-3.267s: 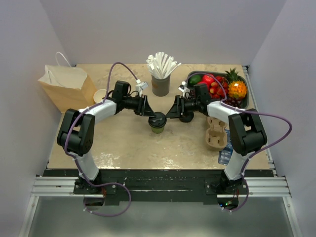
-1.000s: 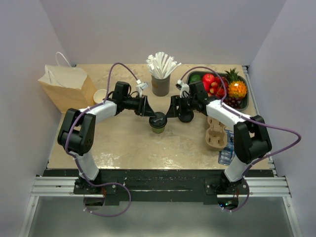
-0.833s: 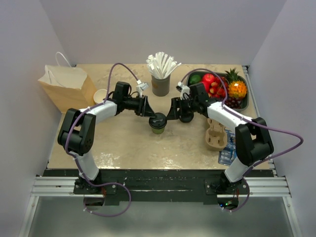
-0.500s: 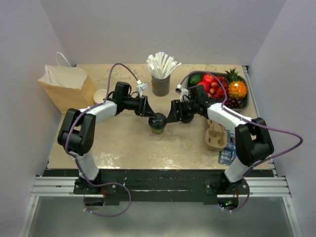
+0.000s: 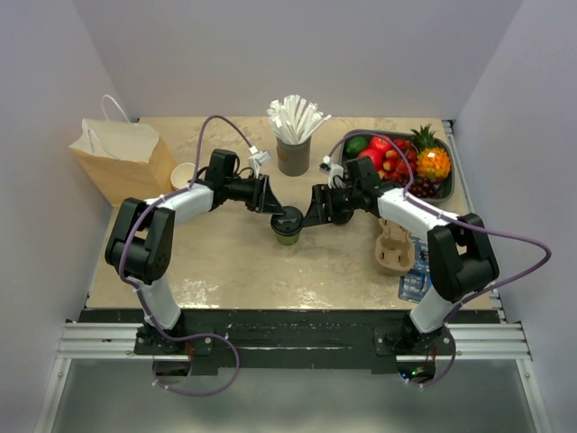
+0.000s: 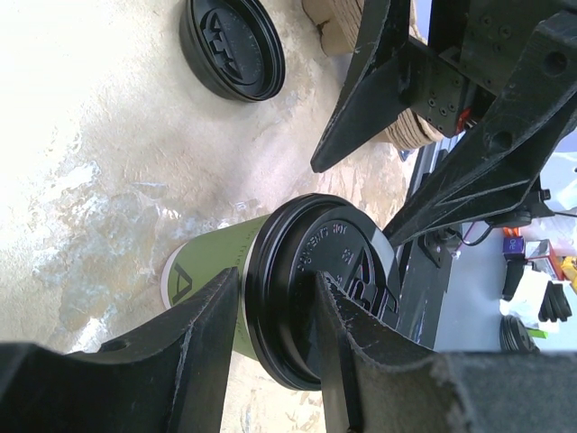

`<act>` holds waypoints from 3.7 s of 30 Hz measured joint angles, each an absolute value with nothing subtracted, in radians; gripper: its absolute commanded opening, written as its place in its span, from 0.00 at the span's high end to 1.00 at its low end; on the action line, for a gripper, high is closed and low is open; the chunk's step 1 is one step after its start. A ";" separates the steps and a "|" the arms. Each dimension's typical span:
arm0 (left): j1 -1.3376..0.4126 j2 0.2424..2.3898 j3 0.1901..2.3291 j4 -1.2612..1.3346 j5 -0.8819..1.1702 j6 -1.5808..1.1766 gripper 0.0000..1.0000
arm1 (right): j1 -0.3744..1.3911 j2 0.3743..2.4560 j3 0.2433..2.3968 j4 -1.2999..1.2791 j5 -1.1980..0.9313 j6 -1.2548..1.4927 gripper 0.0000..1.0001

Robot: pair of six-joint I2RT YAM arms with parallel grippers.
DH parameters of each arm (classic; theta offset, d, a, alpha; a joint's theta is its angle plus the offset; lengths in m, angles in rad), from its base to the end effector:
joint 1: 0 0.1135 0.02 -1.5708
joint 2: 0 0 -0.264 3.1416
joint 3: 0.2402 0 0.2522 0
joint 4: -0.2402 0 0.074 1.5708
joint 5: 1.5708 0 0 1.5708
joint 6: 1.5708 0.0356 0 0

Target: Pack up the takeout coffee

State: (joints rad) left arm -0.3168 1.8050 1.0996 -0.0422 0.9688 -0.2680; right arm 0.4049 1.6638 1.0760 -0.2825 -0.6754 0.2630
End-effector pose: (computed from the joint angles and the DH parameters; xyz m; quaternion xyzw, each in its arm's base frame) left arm 0.3479 -0.1449 0.1931 0.2060 0.8063 -0.5107 0.2160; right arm 0.3104 0.1572 0.2126 -0.1762 0.8759 0.4001 0.2039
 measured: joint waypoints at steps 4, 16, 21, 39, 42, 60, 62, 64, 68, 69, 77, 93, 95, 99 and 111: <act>-0.316 1.805 1.100 -0.040 0.968 -0.268 0.57 | 0.405 1.669 1.076 -0.308 -0.659 0.267 0.32; -0.316 1.805 1.093 -0.016 0.977 -0.275 0.53 | 0.413 1.747 1.075 -0.396 -0.505 0.233 0.31; -0.316 1.805 1.086 0.007 0.993 -0.278 0.47 | 0.413 1.694 1.075 -0.404 -0.598 0.153 0.21; -0.316 1.785 1.069 0.015 1.041 -0.289 0.32 | 0.413 1.648 1.093 -0.364 -0.781 0.105 0.20; -0.316 1.782 1.069 -0.016 1.036 -0.268 0.34 | 0.413 1.661 1.101 -0.347 -0.781 0.125 0.20; -0.316 1.782 1.063 -0.046 0.997 -0.250 0.37 | 0.413 1.716 1.120 -0.323 -0.743 0.183 0.22; -0.316 1.782 1.057 -0.038 0.993 -0.250 0.38 | 0.413 1.725 1.124 -0.327 -0.740 0.198 0.22; -0.315 1.782 1.049 -0.029 0.990 -0.253 0.38 | 0.413 1.740 1.128 -0.332 -0.740 0.216 0.21; -0.314 1.782 1.036 0.004 0.990 -0.269 0.38 | 0.409 1.770 1.133 -0.347 -0.752 0.258 0.22; -0.314 1.782 1.035 0.010 0.990 -0.270 0.38 | 0.405 1.777 1.135 -0.350 -0.760 0.272 0.23; -0.313 1.789 1.034 0.025 0.992 -0.278 0.39 | 0.382 1.819 1.145 -0.363 -0.825 0.331 0.23; -0.301 1.821 1.050 -0.020 1.089 -0.273 0.39 | 0.328 1.772 1.215 -0.323 -0.796 0.237 0.16; -0.301 1.826 1.061 -0.044 1.095 -0.265 0.39 | 0.329 1.773 1.215 -0.307 -0.795 0.249 0.16; -0.301 1.836 1.087 -0.087 1.097 -0.244 0.39 | 0.329 1.780 1.215 -0.289 -0.796 0.263 0.17; -0.301 1.844 1.110 -0.146 1.097 -0.216 0.39 | 0.329 1.818 1.211 -0.263 -0.862 0.290 0.16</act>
